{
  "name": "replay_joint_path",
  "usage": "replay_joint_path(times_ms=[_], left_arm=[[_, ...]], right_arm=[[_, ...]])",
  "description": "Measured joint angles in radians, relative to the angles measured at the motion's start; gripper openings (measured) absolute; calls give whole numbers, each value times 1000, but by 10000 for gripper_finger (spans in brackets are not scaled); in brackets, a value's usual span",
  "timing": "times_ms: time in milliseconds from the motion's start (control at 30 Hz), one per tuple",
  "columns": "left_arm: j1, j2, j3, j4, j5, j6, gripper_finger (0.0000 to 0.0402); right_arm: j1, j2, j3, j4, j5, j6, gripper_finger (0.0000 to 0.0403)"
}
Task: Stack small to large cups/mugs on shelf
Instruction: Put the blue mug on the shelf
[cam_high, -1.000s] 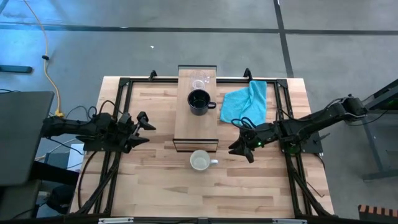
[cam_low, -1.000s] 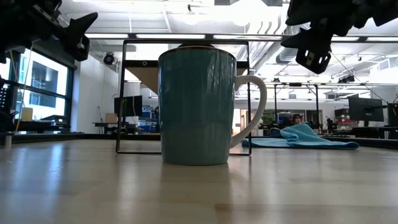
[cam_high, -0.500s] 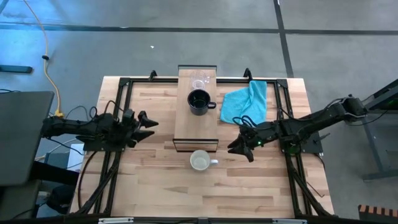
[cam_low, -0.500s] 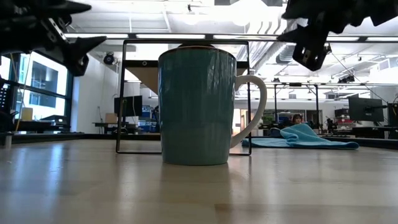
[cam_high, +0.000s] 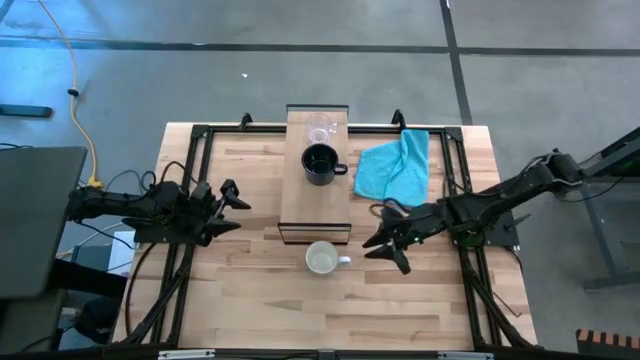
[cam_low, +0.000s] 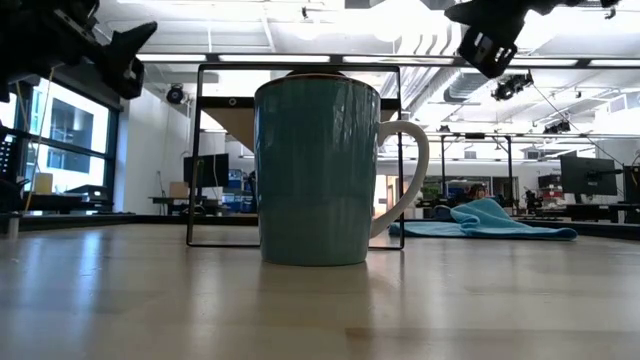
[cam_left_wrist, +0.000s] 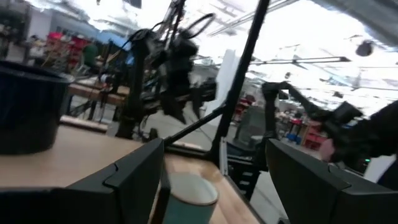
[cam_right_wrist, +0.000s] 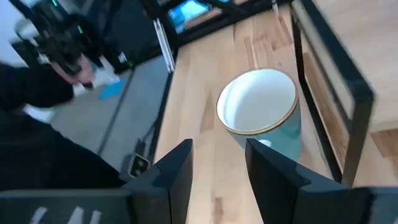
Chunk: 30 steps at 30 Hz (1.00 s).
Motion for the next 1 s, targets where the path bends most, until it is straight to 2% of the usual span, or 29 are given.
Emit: replay_joint_path(times_ms=[333, 533, 633, 1000], left_arm=[[0, 0, 0, -98, -6, -34, 271], [0, 0, 0, -95, -6, -26, 271], [0, 0, 0, -95, -7, -26, 271], [0, 0, 0, -95, -7, -26, 271]], right_arm=[[21, 240, 308, -265, -15, -166, 138], [8, 347, 446, -473, -19, -170, 138], [8, 392, 469, -534, -16, -156, 137], [9, 476, 472, -520, 26, -88, 93]])
